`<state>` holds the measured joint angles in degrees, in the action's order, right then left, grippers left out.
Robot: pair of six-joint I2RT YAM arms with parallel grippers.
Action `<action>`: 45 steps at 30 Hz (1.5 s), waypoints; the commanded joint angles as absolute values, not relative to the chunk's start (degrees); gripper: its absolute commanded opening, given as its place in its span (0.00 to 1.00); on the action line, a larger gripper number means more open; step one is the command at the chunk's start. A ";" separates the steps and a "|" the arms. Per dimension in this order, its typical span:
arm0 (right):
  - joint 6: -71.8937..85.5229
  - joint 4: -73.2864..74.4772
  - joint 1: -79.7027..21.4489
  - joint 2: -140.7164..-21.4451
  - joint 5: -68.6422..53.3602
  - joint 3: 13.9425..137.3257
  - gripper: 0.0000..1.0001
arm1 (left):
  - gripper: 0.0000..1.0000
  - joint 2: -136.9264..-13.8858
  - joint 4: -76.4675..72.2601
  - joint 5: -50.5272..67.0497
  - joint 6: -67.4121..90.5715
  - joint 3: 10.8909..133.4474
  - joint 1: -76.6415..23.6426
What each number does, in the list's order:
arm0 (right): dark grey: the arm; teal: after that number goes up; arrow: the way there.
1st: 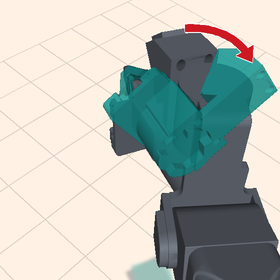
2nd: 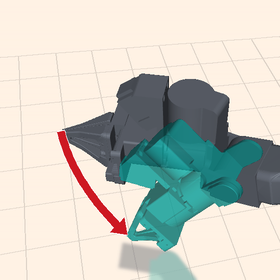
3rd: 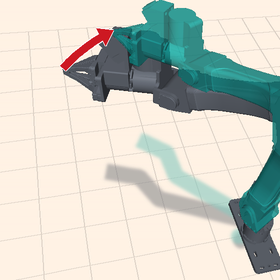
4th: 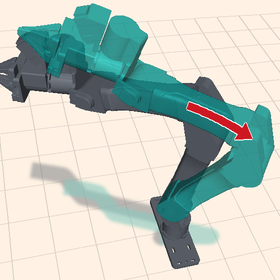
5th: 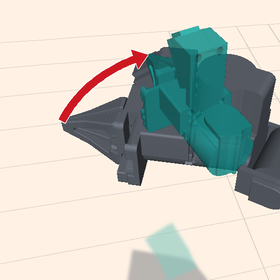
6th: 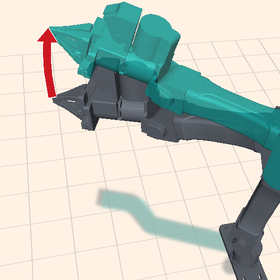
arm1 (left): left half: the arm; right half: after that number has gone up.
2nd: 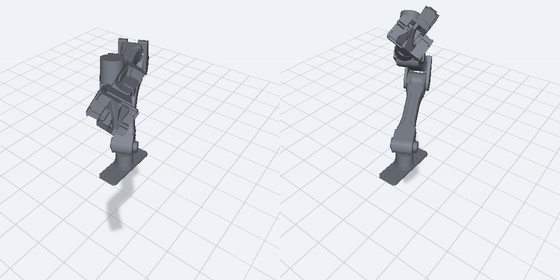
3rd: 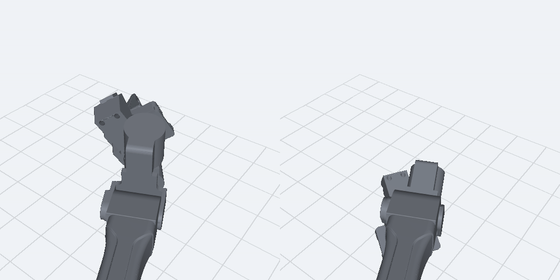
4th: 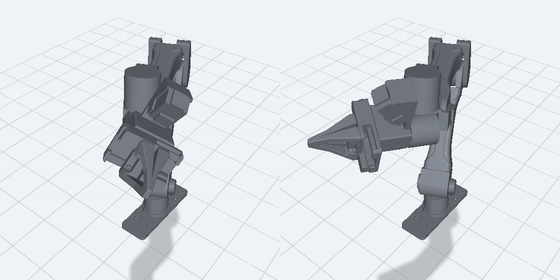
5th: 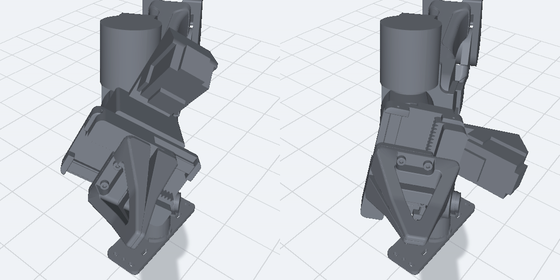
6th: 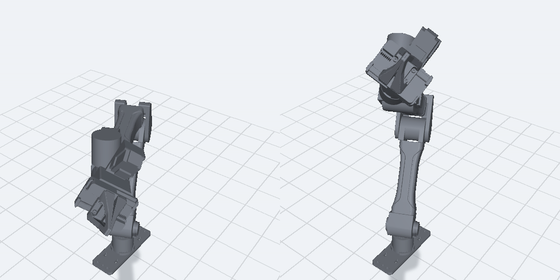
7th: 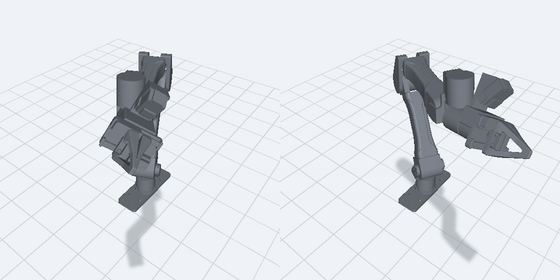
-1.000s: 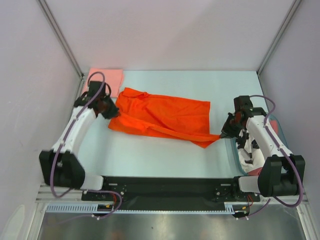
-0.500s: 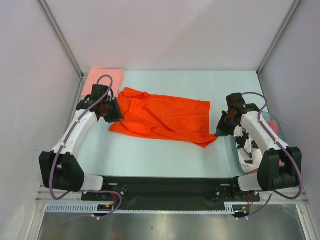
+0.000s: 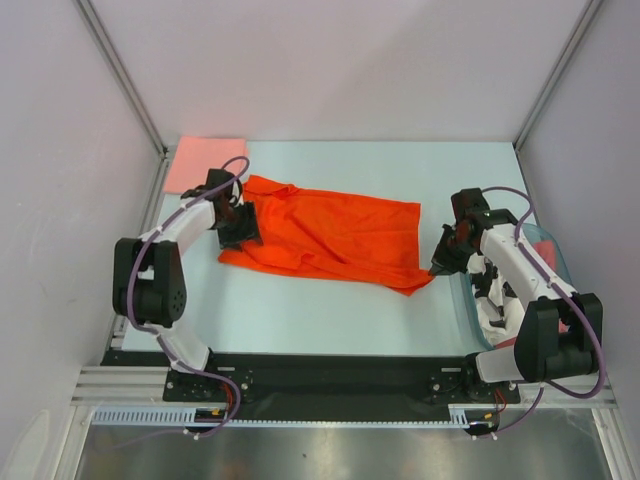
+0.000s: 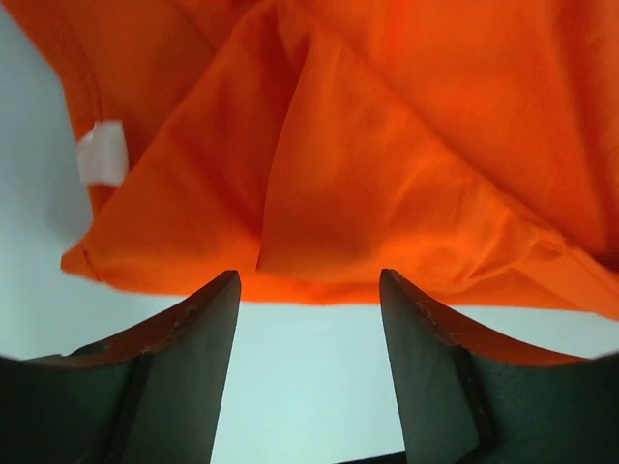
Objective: Fold and stack the t-shirts
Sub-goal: Flatten the tshirt out
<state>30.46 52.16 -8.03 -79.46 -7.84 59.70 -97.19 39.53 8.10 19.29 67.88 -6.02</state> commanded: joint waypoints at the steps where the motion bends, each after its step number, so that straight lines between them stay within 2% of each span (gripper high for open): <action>1: 31.20 50.98 -8.44 -79.10 -8.08 59.94 0.00 | 0.64 -101.41 36.13 10.98 18.10 73.99 -5.80; 5: 30.94 51.42 -8.53 -79.80 -7.91 61.08 0.00 | 0.58 -107.30 33.93 23.08 19.51 82.41 -7.64; 7: 30.50 51.59 -8.53 -80.51 -7.82 61.52 0.00 | 0.50 -108.90 33.23 31.18 22.05 85.77 -9.48; 9: 30.32 51.77 -8.61 -80.95 -7.65 62.23 0.00 | 0.52 -107.76 30.60 34.00 24.42 88.94 -13.35; 12: 30.41 51.33 -8.61 -81.74 -7.91 62.40 0.00 | 0.63 -105.82 28.82 39.90 27.25 91.92 -17.92; 13: 30.32 51.24 -8.61 -82.35 -8.08 62.40 0.00 | 0.68 -105.65 30.92 36.16 26.29 93.06 -18.71; 15: 30.50 50.80 -8.61 -82.79 -8.52 62.66 0.00 | 0.68 -105.73 37.42 30.96 23.39 94.66 -18.99; 19: 30.50 50.54 -9.14 -83.41 -8.70 63.28 0.00 | 0.78 -105.47 44.73 22.08 19.26 93.43 -16.79; 21: 30.41 50.54 -9.14 -83.67 -8.61 63.46 0.00 | 0.77 -103.63 46.58 17.42 16.79 92.20 -16.35; 27: 30.85 50.54 -9.23 -83.67 -8.53 63.11 0.00 | 0.58 -96.42 41.49 14.59 18.55 83.68 -13.97; 31: 30.85 50.54 -9.40 -83.93 -8.61 63.02 0.00 | 0.41 -99.39 41.66 15.65 17.58 83.58 -13.97; 38: 30.85 50.80 -9.84 -84.38 -8.35 63.81 0.00 | 0.31 -107.47 43.42 12.04 17.84 87.53 -11.87; 39: 30.85 50.80 -9.84 -84.55 -8.18 63.81 0.00 | 0.31 -108.01 42.90 12.04 18.28 87.54 -11.52; 40: 30.76 50.89 -9.93 -84.64 -8.17 63.81 0.00 | 0.38 -108.37 42.02 12.56 18.63 87.37 -11.17; 43: 30.94 51.06 -10.11 -84.81 -8.09 63.72 0.00 | 0.49 -111.00 39.38 15.99 20.04 87.71 -10.11; 45: 31.11 51.15 -10.19 -84.81 -8.00 63.72 0.00 | 0.50 -113.89 39.20 15.91 20.21 89.64 -10.02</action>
